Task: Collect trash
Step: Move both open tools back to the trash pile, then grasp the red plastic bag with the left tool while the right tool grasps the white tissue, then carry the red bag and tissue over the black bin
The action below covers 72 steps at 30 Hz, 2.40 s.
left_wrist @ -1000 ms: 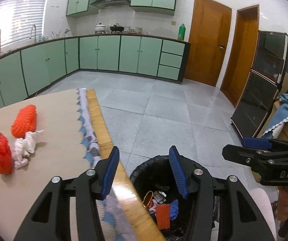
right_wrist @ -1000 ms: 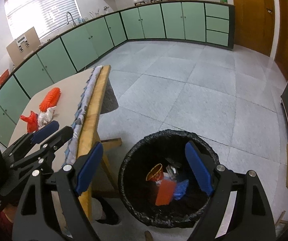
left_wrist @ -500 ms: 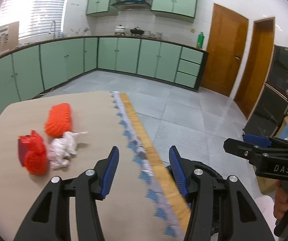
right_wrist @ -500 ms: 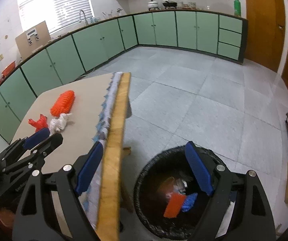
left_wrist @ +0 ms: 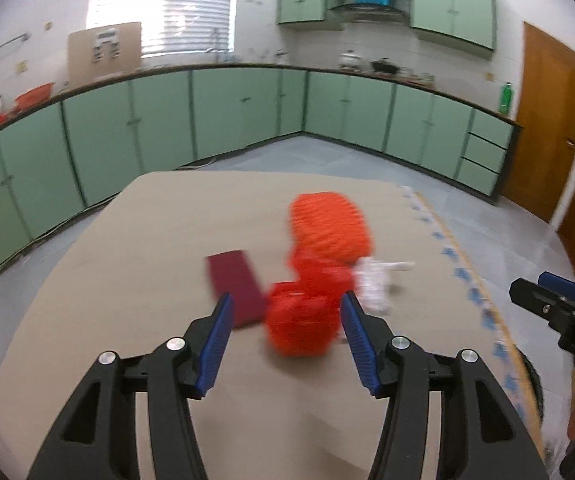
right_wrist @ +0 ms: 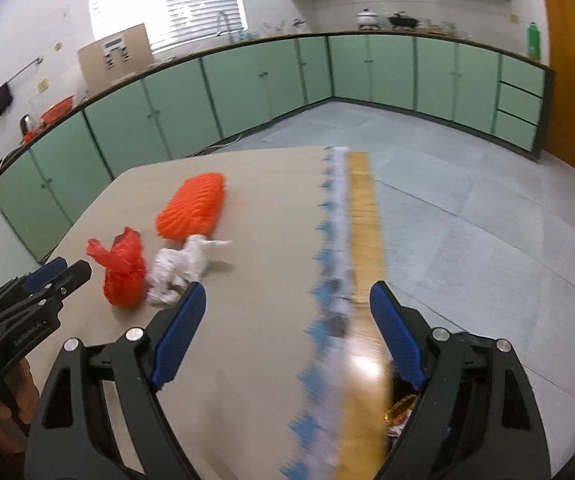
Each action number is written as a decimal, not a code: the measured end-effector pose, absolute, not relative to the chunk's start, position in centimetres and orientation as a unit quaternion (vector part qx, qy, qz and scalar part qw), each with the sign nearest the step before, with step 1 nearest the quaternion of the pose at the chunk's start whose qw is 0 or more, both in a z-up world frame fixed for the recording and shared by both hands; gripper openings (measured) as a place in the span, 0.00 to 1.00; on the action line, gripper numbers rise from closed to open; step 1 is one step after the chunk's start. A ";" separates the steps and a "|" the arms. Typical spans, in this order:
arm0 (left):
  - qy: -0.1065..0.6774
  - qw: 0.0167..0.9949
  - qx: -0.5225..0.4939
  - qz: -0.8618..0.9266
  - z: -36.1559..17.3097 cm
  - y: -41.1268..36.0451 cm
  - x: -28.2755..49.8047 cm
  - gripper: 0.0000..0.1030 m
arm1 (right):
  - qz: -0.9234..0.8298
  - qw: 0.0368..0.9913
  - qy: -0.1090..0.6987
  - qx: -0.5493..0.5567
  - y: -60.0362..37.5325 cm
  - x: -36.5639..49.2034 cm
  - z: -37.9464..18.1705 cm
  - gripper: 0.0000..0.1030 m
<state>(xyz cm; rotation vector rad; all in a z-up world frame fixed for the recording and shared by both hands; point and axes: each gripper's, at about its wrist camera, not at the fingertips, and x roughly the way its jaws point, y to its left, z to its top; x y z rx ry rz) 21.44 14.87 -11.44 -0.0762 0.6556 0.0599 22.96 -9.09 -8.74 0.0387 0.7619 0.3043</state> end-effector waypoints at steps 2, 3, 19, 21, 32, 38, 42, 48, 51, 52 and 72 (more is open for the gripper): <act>0.325 0.944 -0.045 0.039 -11.8 16.0 21.6 0.53 | 0.163 0.916 0.367 0.009 -6.9 23.7 -9.3 0.79; 0.326 0.943 -0.047 0.044 -12.0 16.6 21.6 0.53 | 0.166 0.915 0.368 0.005 -6.2 23.9 -9.5 0.79; 0.333 0.938 -0.072 0.062 -12.7 19.8 21.0 0.53 | 0.186 0.888 0.419 -0.039 1.9 28.3 -13.4 0.68; 0.333 0.938 -0.073 0.058 -12.8 19.7 21.1 0.53 | 0.190 0.881 0.432 -0.039 1.9 28.4 -14.1 0.56; 0.332 0.941 -0.068 0.010 -12.7 16.4 22.3 0.57 | 0.227 0.876 0.426 -0.011 -0.3 27.1 -12.4 0.18; 0.344 0.937 -0.049 -0.020 -13.3 13.4 24.3 0.58 | 0.196 0.888 0.417 -0.010 -4.2 26.1 -11.5 0.18; 0.361 0.932 -0.037 -0.024 -14.3 11.7 25.4 0.58 | 0.173 0.894 0.413 -0.002 -7.2 25.4 -11.1 0.18; 0.374 0.926 -0.042 -0.016 -15.1 11.1 26.0 0.43 | 0.157 0.902 0.401 0.010 -10.0 24.4 -10.1 0.18; 0.372 0.927 -0.042 -0.006 -15.0 10.9 25.7 0.37 | 0.155 0.906 0.394 0.015 -10.6 23.9 -9.5 0.18; 0.369 0.928 -0.044 -0.007 -14.7 10.8 25.5 0.36 | 0.155 0.907 0.392 0.016 -10.8 23.7 -9.3 0.18; 0.317 0.941 -0.027 -0.118 -8.5 1.9 20.1 0.34 | 0.092 0.932 0.346 0.051 -20.9 16.2 -4.9 0.18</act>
